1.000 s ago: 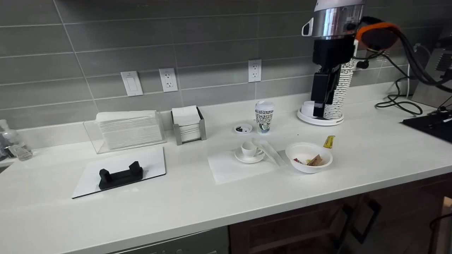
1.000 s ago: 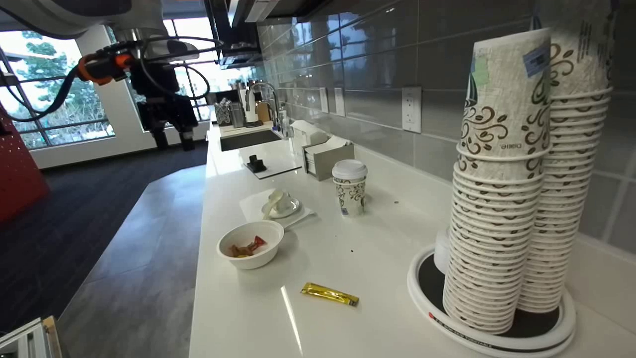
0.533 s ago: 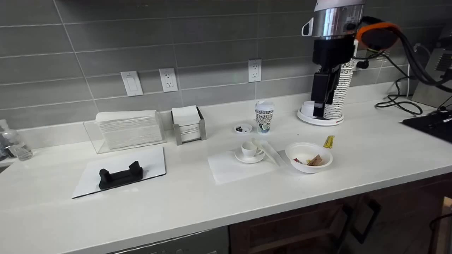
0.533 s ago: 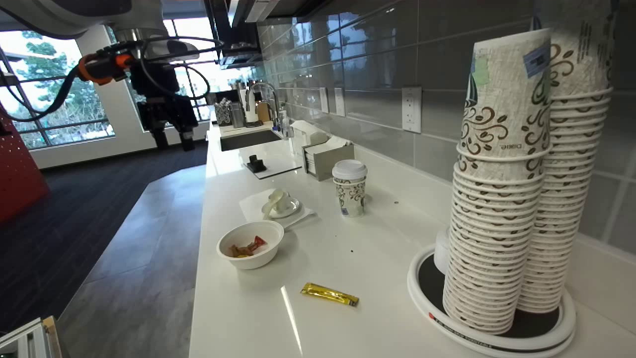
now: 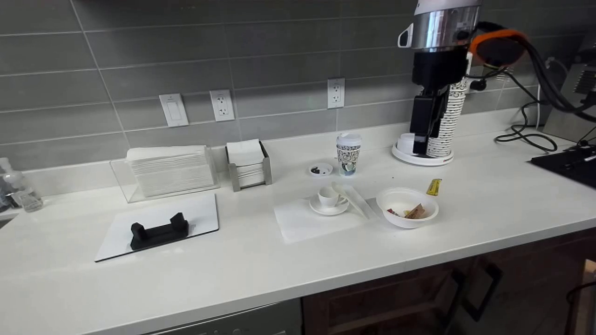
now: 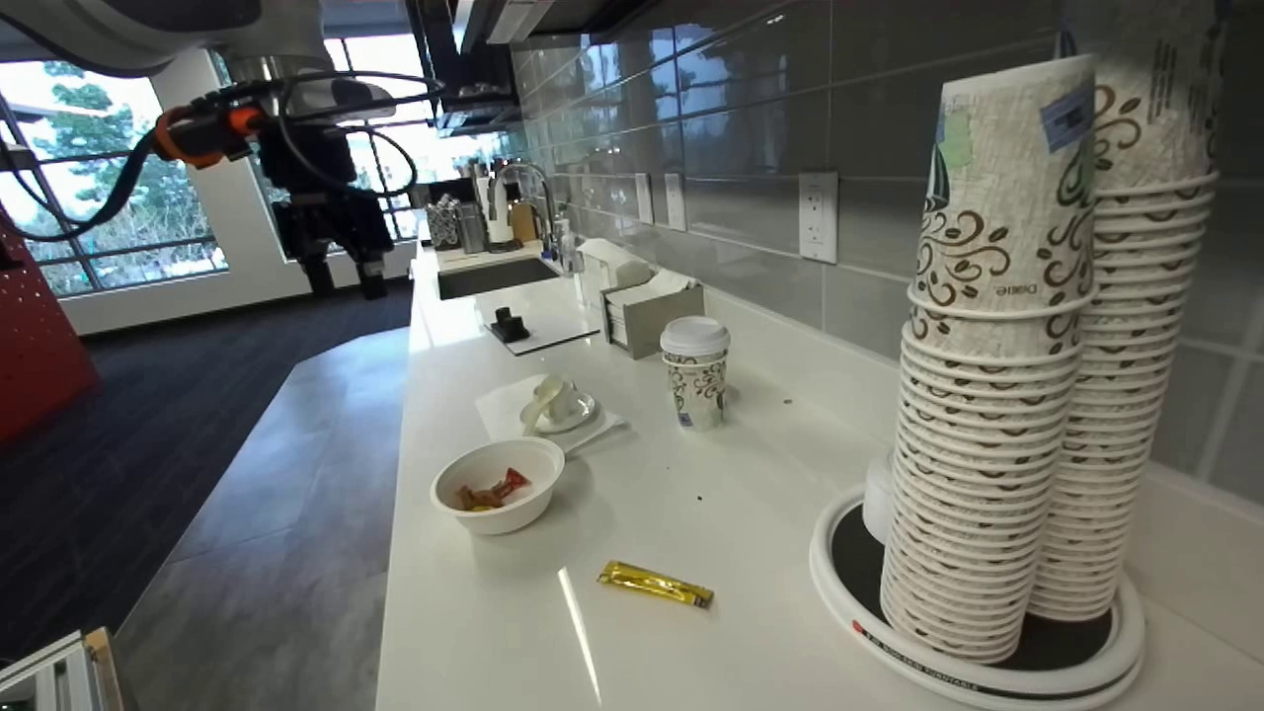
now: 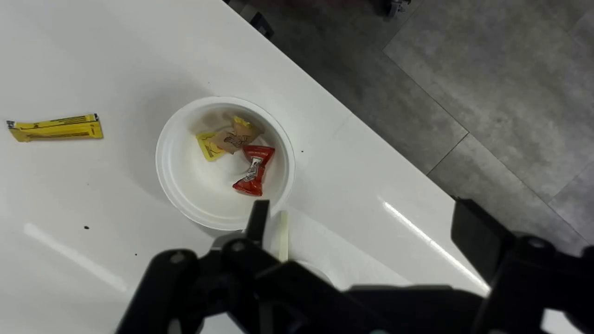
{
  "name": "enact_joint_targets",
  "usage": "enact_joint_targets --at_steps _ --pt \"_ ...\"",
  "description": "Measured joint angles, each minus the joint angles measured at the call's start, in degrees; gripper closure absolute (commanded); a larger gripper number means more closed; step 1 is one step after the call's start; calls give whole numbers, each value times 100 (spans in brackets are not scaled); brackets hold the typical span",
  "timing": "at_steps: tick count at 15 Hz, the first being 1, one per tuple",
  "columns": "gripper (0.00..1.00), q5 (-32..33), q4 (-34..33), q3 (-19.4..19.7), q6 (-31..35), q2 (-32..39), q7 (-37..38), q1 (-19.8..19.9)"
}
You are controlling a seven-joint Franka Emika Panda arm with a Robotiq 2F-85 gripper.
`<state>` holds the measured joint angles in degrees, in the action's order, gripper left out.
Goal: Pour the contents of the white plate onto the counter
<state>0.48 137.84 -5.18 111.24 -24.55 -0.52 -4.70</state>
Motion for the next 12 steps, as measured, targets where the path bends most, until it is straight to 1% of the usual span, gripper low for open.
enact_joint_targets --at_steps 3,5,9,12 --pt "0 0 2 -7 54 63 33 -1" --pt "0 6 3 -30 330 272 305 4" --pt "0 135 -1 -130 1107 953 1251 57" --pt "0 480 -23 -157 1534 1492 2120 185"
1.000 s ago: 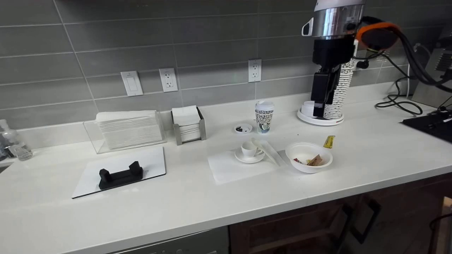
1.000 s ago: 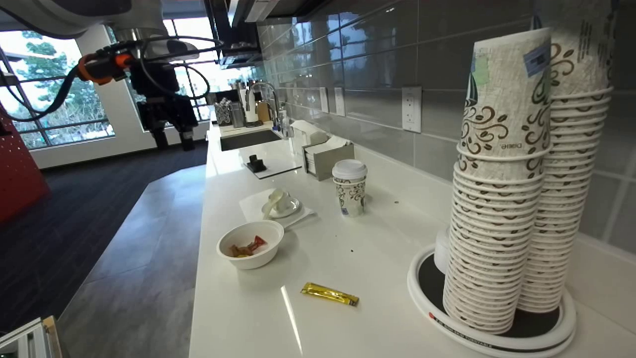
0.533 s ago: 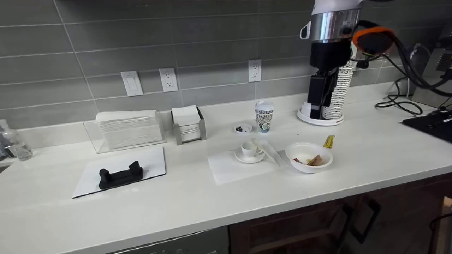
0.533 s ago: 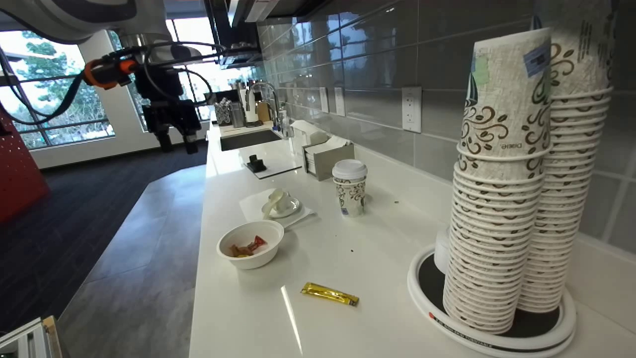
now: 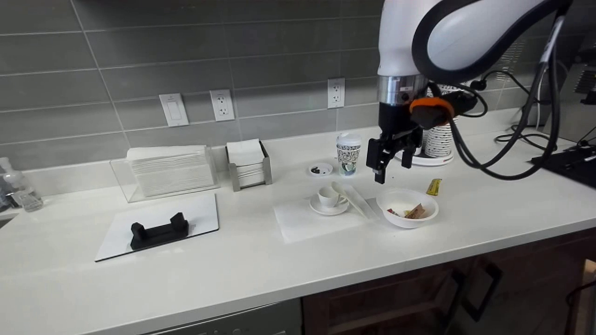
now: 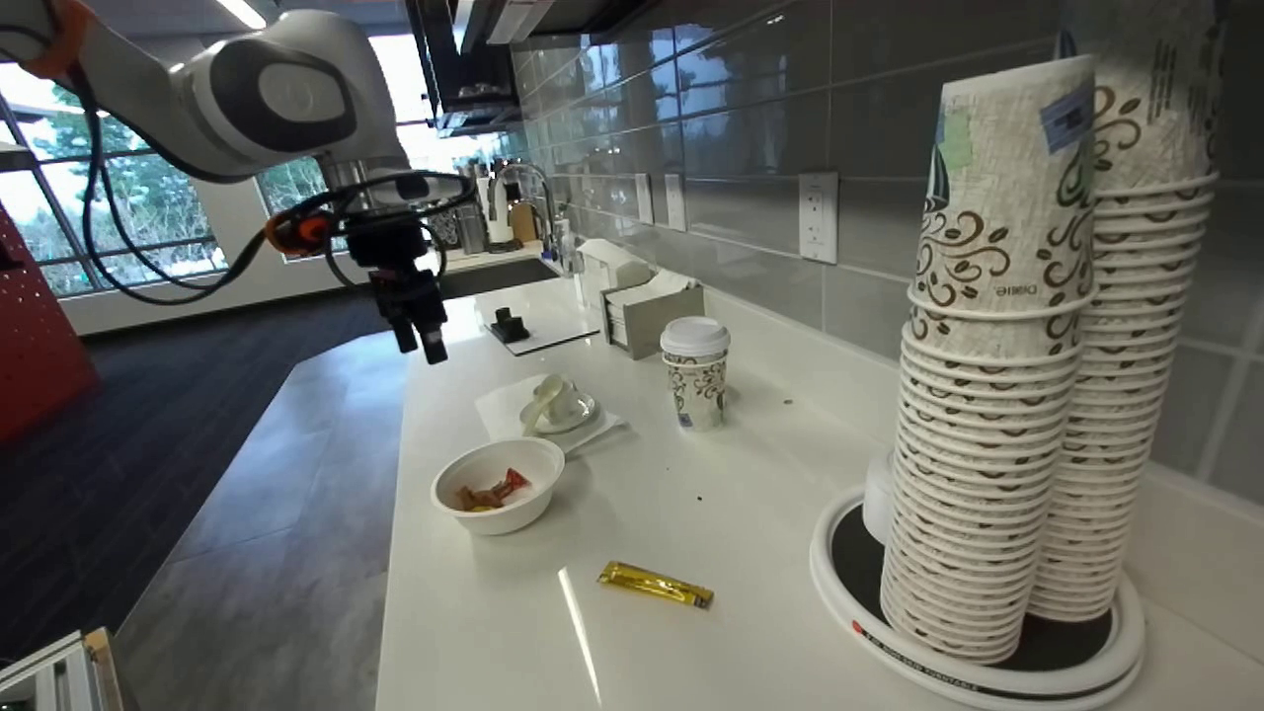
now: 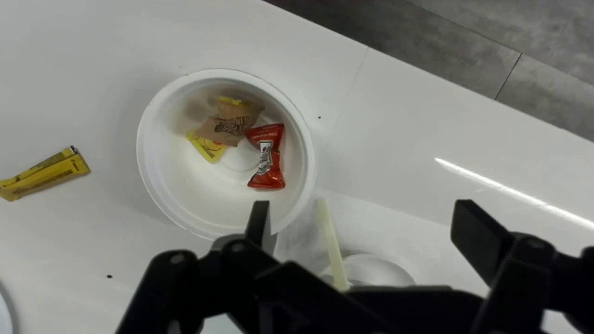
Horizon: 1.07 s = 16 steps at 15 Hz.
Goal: Pour the contents of the white plate onto the counter
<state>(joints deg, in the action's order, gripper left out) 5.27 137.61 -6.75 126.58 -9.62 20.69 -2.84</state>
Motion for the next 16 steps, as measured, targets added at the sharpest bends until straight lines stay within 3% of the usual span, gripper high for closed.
enact_joint_targets --at_steps 4,12,14,16 --pt "0 358 -180 18 150 699 852 93" --pt "0 392 -818 336 450 1857 1689 54" --pt "7 392 -941 422 547 2059 1814 27" --pt "31 391 -1044 488 590 2230 1902 8"
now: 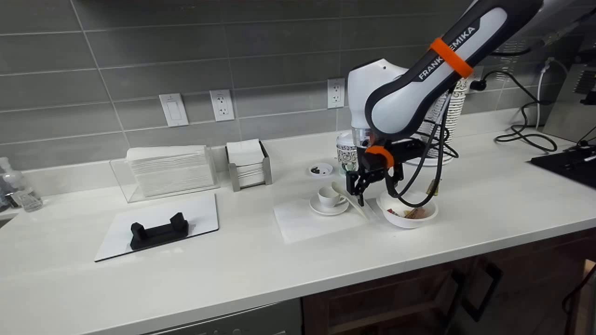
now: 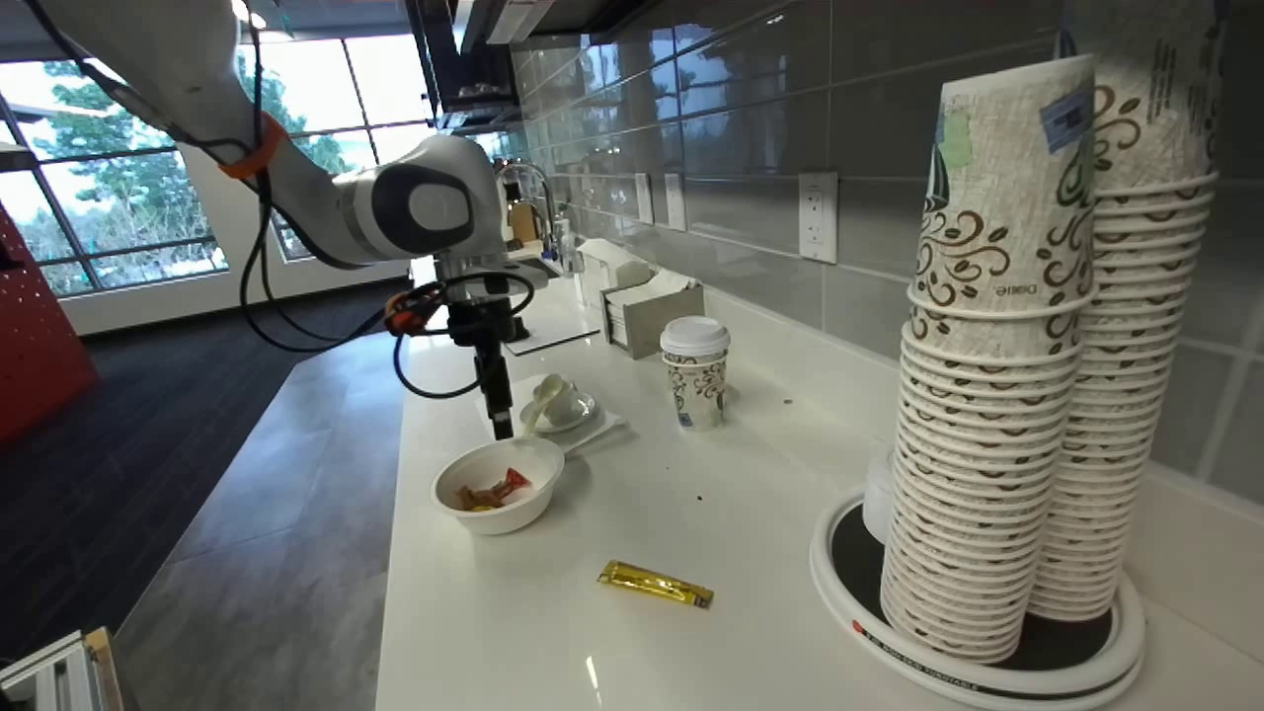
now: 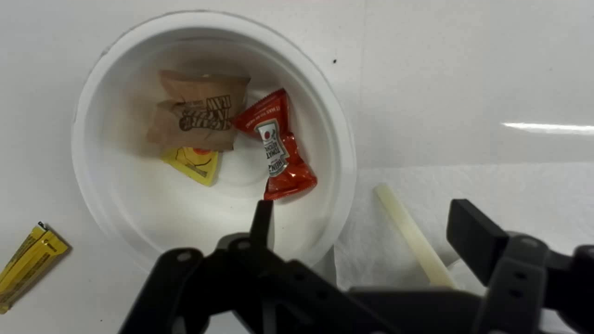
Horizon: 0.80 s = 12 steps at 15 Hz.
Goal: Pour the contents of the white plate onto the counter
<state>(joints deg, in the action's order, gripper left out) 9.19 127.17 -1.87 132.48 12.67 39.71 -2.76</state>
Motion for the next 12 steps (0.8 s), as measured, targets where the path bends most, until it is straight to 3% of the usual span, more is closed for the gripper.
enact_joint_targets --at_steps 9,11,12 --pt "95 -1 -243 243 70 386 162 -92" --pt "100 -4 -279 269 71 415 164 -123" --pt "97 -4 -297 271 70 421 167 -128"
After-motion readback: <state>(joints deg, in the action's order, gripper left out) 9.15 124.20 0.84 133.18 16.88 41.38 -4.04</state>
